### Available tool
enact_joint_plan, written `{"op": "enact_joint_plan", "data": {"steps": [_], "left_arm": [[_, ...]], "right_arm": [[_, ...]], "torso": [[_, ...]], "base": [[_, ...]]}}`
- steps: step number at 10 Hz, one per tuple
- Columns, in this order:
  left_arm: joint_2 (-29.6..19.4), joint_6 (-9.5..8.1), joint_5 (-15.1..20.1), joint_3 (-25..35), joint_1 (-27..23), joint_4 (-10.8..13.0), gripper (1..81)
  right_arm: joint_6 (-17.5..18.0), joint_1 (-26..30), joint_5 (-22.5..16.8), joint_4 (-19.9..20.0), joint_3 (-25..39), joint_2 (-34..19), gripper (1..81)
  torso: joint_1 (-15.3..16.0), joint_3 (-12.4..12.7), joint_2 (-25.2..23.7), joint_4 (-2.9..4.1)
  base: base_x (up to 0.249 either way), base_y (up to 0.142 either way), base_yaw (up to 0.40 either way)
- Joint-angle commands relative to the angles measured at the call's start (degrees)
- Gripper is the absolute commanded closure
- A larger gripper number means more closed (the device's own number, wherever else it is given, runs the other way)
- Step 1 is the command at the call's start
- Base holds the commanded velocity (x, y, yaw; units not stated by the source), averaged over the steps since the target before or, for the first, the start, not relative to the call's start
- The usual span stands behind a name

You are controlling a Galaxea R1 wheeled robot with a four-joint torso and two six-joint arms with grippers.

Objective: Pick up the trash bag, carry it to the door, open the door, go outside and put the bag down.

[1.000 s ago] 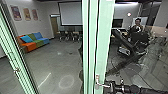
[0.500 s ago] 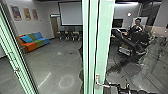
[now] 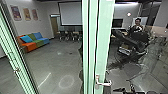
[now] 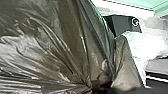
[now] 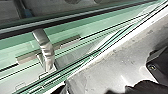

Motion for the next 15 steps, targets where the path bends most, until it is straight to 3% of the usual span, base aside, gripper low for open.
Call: {"op": "enact_joint_plan", "data": {"steps": [1, 3, 5, 9, 12, 14, 15], "left_arm": [[-0.8, 0.45, 3.4, 0.3, -2.7, 0.0, 81.1], [-0.8, 0.45, 3.4, 0.3, -2.7, 0.0, 81.1], [-1.0, 0.45, 3.4, 0.3, -2.7, -0.1, 81.1], [-0.9, 0.45, 3.4, 0.3, -2.7, -0.1, 81.1], [-1.0, 0.45, 3.4, 0.3, -2.7, -0.2, 81.1], [-1.0, 0.45, 3.4, 0.3, -2.7, -0.2, 81.1], [-1.1, 0.45, 3.4, 0.3, -2.7, -0.2, 81.1]], "right_arm": [[1.0, 10.2, -4.0, 0.3, 3.0, -3.6, 1.0], [2.8, 13.3, -6.0, 0.2, 1.9, -2.8, 1.0], [5.6, 15.2, -9.0, -0.2, -2.3, 1.9, 1.0], [9.1, 15.4, -9.9, -0.6, -7.9, 8.7, 1.0], [11.5, 16.6, -12.8, -0.6, -12.8, 10.1, 1.0], [13.7, 17.7, -14.8, -2.0, -15.5, 11.9, 1.0], [16.4, 18.6, -16.7, -4.9, -17.1, 13.9, 1.0]], "torso": [[0.0, 0.0, 0.0, 0.0], [0.0, 0.0, 0.0, 0.0], [0.0, 0.0, 0.0, 0.0], [0.0, 0.0, 0.0, 0.0], [0.0, 0.0, 0.0, 0.0], [0.0, 0.0, 0.0, 0.0], [0.0, 0.0, 0.0, 0.0]], "base": [[0.0, 0.0, 0.0], [0.0, 0.0, 0.0], [0.0, 0.0, 0.0], [0.0, 0.0, 0.0], [0.0, 0.0, 0.0], [0.0, 0.0, 0.0], [0.0, 0.0, 0.0]]}}
